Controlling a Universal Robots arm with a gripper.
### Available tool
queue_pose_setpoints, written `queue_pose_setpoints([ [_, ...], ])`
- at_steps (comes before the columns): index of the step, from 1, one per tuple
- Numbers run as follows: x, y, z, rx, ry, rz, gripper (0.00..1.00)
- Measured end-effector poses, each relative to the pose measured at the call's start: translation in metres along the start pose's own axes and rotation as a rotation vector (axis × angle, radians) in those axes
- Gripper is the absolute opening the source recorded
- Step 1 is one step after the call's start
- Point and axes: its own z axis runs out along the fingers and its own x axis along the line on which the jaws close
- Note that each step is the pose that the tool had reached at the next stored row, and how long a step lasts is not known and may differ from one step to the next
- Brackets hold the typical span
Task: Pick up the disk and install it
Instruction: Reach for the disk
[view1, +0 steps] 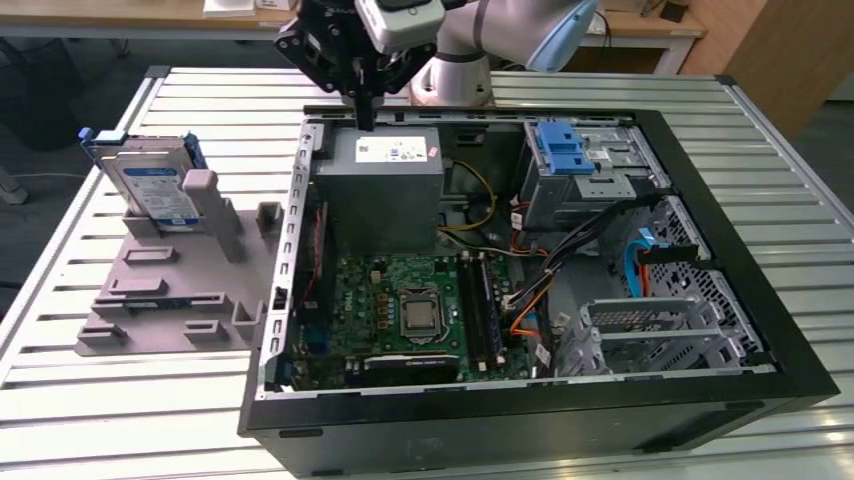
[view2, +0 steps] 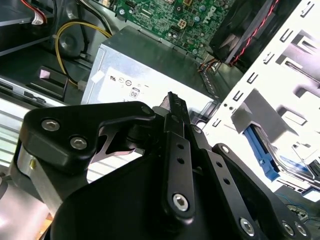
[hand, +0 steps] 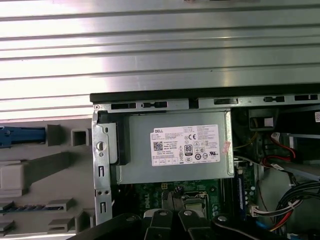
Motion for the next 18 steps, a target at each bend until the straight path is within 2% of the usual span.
queue_pose_setpoints([
  [18, 0.0039, -0.0003, 0.0003, 0.0, 0.0, 0.0, 0.11],
])
